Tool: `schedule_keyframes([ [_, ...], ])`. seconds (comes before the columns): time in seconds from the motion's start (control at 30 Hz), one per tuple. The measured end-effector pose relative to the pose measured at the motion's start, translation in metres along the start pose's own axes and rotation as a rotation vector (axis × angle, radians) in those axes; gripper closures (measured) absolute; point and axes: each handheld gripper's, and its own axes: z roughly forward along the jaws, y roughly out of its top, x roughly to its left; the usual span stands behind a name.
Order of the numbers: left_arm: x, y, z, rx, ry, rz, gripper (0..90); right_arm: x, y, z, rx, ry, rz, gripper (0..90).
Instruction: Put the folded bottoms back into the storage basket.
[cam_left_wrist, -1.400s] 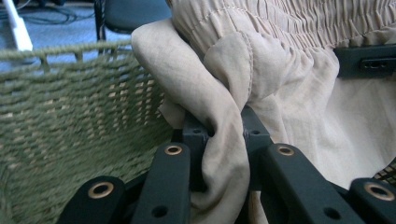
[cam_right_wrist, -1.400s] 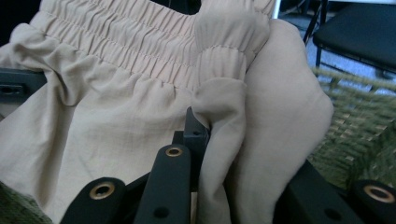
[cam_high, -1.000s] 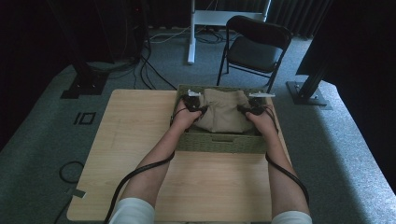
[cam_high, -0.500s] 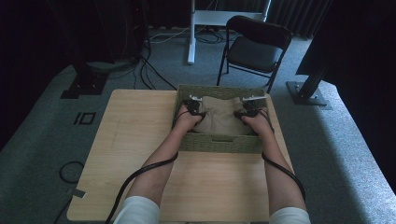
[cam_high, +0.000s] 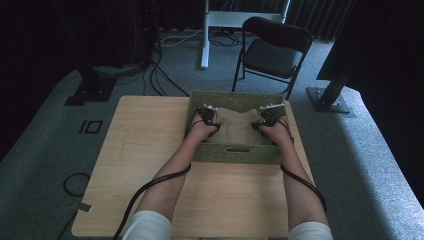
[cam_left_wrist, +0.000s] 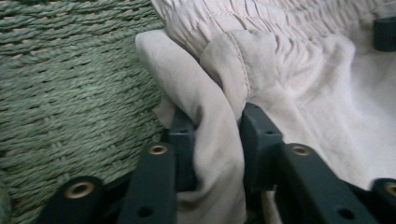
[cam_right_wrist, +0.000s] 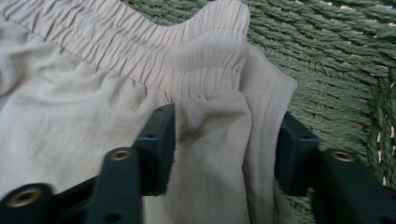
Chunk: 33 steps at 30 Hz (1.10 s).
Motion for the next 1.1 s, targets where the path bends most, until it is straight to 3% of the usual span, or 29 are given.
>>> schedule_keyframes([
  [0.03, 0.001, 0.0, 0.0, -0.009, 0.009, -0.004, 53.1, 0.001, 0.001, -0.002, -0.014, -0.01, 0.002, 40.2],
  [0.1, 0.003, 0.001, -0.002, -0.037, 0.005, -0.009, 40.9, -0.001, 0.003, -0.003, -0.025, -0.021, 0.002, 34.0],
  [0.13, 0.003, 0.002, -0.003, -0.051, 0.007, -0.004, 37.7, -0.002, 0.003, -0.005, -0.032, -0.019, 0.015, 30.9],
  [0.2, 0.002, 0.005, -0.005, -0.116, -0.011, -0.033, 33.1, -0.005, 0.005, -0.008, -0.053, -0.019, 0.036, 28.9],
  [0.3, -0.003, 0.009, -0.01, -0.165, -0.044, 0.006, 27.4, -0.006, 0.009, -0.015, -0.087, 0.017, 0.047, 25.0],
  [0.4, -0.008, 0.014, -0.016, -0.192, -0.071, 0.009, 24.0, -0.007, 0.013, -0.022, -0.115, 0.028, 0.04, 24.4],
  [0.47, -0.009, 0.018, -0.02, -0.213, -0.075, 0.004, 23.3, -0.007, 0.015, -0.025, -0.129, 0.036, 0.055, 22.2],
  [0.6, -0.007, 0.025, -0.031, -0.274, -0.071, 0.012, 23.3, -0.007, 0.022, -0.035, -0.175, 0.048, 0.037, 22.3],
  [0.67, -0.006, 0.027, -0.035, -0.285, -0.073, 0.0, 22.8, -0.007, 0.024, -0.04, -0.165, 0.057, 0.04, 23.3],
  [0.8, -0.008, 0.029, -0.042, -0.271, -0.09, 0.008, 21.4, -0.006, 0.027, -0.046, -0.156, 0.071, 0.012, 19.2],
  [0.97, -0.012, 0.031, -0.052, -0.241, -0.104, 0.02, 20.5, -0.003, 0.029, -0.055, -0.194, 0.09, 0.038, 17.2],
  [1.1, -0.015, 0.033, -0.062, -0.258, -0.122, 0.025, 20.2, 0.0, 0.031, -0.063, -0.198, 0.084, 0.032, 17.2],
])
